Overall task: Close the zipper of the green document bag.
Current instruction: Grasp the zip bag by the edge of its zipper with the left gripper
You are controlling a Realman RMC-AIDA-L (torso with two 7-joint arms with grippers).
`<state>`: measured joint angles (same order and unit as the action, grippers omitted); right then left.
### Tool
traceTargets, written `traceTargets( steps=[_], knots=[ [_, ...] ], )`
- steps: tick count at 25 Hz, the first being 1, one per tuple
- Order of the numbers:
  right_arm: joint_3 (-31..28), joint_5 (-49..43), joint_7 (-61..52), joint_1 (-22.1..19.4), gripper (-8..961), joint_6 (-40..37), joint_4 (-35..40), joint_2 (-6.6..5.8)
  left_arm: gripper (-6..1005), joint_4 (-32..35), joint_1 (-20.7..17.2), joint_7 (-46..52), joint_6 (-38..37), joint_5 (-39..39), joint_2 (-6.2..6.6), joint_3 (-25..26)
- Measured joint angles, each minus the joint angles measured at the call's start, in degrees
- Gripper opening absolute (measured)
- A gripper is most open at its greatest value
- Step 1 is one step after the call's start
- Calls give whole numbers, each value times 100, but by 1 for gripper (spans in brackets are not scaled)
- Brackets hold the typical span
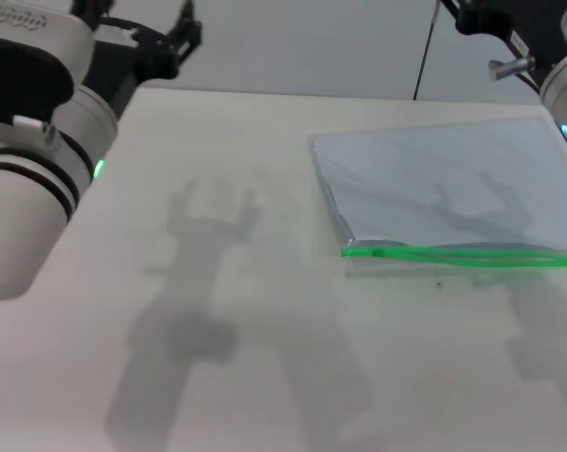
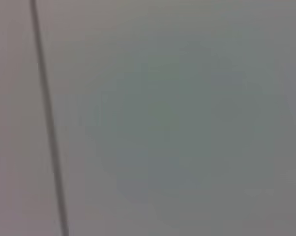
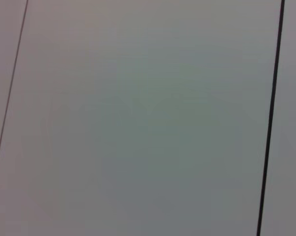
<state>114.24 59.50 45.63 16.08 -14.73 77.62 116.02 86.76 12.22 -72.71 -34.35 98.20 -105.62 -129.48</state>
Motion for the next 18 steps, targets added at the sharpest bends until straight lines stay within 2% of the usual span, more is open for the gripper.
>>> traceTargets(
  steps=[2,5,7,15,18],
  knots=[
    [-21,0,-24,0,668,-2,-19,0,893,53,6,0,575,19,106,110],
    [-30,0,-57,2,668,-3,-31,0,893,120,46,-11,1905,35,274,424],
    [-33,0,-61,4,668,-3,-36,0,893,108,84,-59,2548,-16,313,585],
    [-49,0,-90,72,668,-3,-107,0,894,-416,532,-244,5098,-181,326,1326],
    [-51,0,-127,79,668,-4,-131,0,894,-720,804,1,5587,-552,276,1449]
  ],
)
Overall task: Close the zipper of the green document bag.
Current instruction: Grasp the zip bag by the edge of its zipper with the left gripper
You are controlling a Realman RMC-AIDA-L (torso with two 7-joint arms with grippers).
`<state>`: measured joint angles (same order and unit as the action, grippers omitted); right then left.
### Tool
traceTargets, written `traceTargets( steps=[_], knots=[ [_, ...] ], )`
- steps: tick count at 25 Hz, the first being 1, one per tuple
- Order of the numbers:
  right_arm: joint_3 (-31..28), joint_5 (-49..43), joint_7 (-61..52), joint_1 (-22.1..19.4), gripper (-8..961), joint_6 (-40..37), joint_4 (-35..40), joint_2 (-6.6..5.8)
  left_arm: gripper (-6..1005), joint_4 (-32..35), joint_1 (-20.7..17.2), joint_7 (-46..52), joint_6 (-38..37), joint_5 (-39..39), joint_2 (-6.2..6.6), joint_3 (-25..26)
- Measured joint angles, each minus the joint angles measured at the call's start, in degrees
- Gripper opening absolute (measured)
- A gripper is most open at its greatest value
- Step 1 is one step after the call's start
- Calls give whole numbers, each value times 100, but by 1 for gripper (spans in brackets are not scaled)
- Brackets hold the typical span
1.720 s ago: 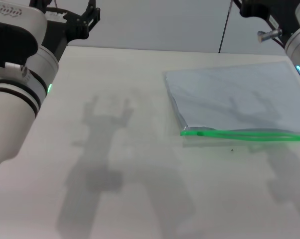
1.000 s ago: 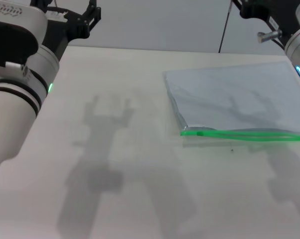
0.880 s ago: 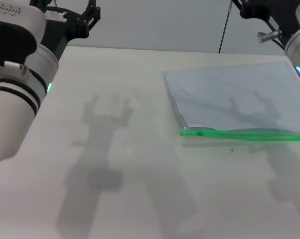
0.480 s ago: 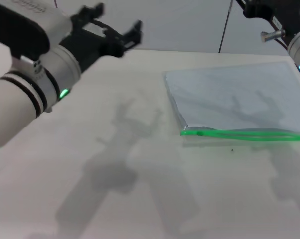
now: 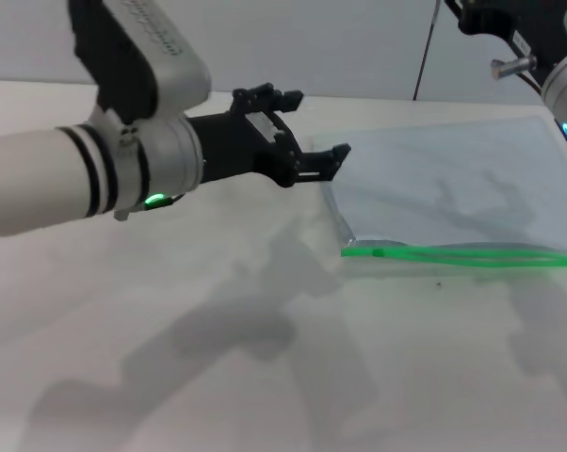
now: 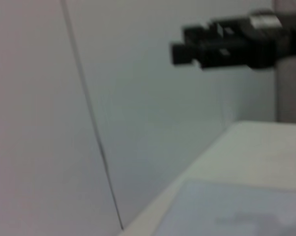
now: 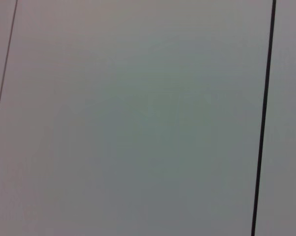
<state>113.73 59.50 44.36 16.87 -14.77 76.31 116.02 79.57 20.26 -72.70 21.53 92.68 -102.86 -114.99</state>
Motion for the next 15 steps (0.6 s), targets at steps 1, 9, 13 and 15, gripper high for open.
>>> traceTargets(
  steps=[1,9,13,15],
  knots=[
    [0,0,-5,1,668,0,-7,0,894,-75,100,218,111,-277,-31,18],
    [-10,0,-12,82,668,10,-93,0,886,-283,599,2132,1021,-3082,-514,299],
    [-9,0,-19,149,668,39,-143,0,886,-415,710,2280,1696,-3977,-925,727],
    [-9,0,-50,162,668,41,-180,0,887,-489,805,2281,1922,-4233,-1029,777]
  ],
)
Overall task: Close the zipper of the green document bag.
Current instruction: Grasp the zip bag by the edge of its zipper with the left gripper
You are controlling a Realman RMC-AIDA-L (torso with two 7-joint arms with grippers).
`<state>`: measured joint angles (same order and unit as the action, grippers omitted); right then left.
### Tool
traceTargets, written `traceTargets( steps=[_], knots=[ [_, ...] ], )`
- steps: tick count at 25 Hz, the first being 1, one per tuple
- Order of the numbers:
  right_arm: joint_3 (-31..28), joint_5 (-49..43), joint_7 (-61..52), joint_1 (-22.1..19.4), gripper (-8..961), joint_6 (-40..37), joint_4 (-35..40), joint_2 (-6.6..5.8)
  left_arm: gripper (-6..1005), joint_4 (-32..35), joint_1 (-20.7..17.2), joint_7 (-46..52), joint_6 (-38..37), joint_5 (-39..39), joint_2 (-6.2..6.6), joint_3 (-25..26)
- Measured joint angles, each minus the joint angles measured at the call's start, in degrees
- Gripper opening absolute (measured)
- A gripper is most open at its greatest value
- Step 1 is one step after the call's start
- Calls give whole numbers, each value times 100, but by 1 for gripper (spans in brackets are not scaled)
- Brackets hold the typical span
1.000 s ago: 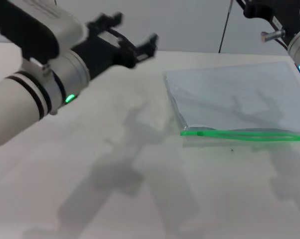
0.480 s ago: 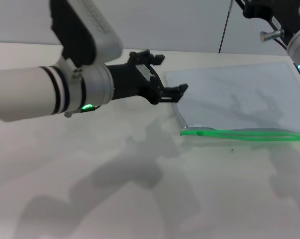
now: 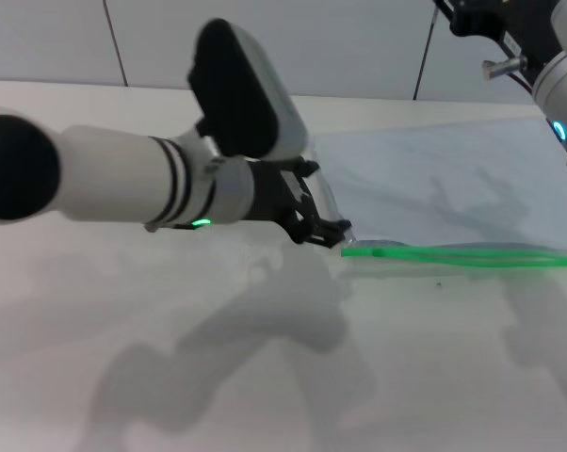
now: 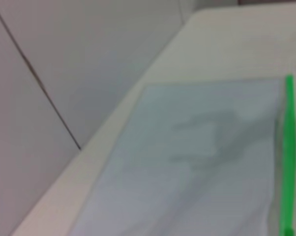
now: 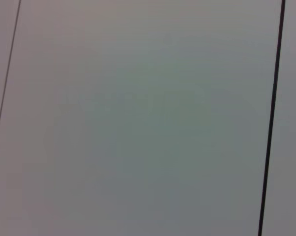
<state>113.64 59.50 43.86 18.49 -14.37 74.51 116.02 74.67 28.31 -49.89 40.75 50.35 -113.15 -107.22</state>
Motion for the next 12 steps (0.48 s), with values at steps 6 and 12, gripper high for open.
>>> traceTargets(
  steps=[6,12],
  knots=[
    [0,0,-113,70,668,-2,-137,0,887,-265,408,53,456,-427,-171,8],
    [0,0,-115,139,668,19,-184,0,887,-269,660,265,690,-1177,-289,-74]
  ],
)
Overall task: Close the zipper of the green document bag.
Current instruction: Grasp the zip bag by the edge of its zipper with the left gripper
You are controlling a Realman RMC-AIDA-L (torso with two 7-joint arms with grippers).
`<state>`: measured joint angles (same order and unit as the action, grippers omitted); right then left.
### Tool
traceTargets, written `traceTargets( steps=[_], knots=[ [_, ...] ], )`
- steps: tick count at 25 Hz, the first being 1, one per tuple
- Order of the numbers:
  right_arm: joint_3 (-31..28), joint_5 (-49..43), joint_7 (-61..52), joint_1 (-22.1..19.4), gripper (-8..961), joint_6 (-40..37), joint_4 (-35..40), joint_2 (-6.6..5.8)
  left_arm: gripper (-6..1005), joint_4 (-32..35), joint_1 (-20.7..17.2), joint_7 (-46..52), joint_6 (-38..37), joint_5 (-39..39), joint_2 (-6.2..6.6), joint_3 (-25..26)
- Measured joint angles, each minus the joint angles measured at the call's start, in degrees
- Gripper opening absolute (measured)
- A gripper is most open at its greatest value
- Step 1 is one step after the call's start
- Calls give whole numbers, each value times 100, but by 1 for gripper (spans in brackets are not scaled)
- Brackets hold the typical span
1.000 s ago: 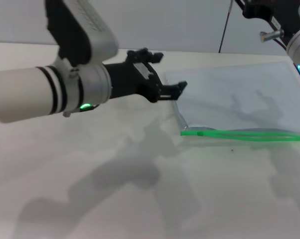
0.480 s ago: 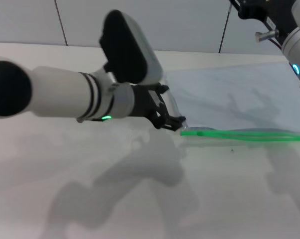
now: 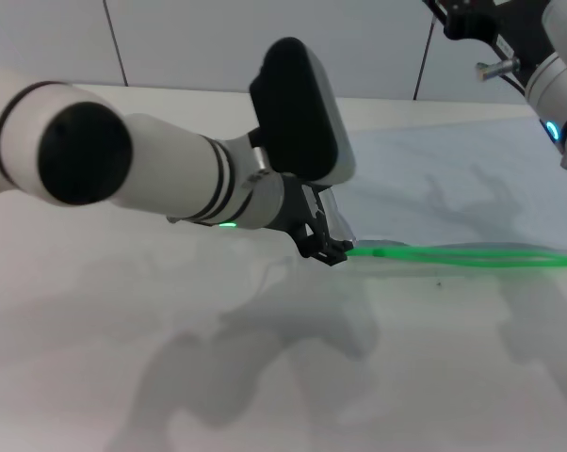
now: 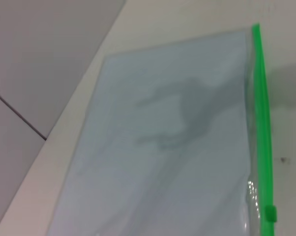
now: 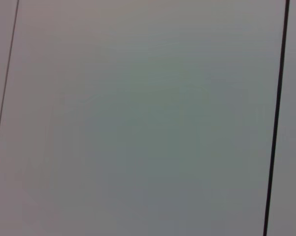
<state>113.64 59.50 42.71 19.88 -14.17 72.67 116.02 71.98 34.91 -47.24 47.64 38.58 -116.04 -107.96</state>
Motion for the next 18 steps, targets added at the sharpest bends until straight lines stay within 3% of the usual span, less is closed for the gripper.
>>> traceTargets(
  steps=[4,13,18],
  knots=[
    [0,0,0,22,668,3,-8,0,888,3,159,187,62,-382,-12,-192],
    [0,0,0,59,669,12,-25,0,888,215,283,195,324,-411,-14,-503],
    [0,0,0,88,669,12,-5,0,888,-6,294,121,186,-451,-15,-509]
  ],
)
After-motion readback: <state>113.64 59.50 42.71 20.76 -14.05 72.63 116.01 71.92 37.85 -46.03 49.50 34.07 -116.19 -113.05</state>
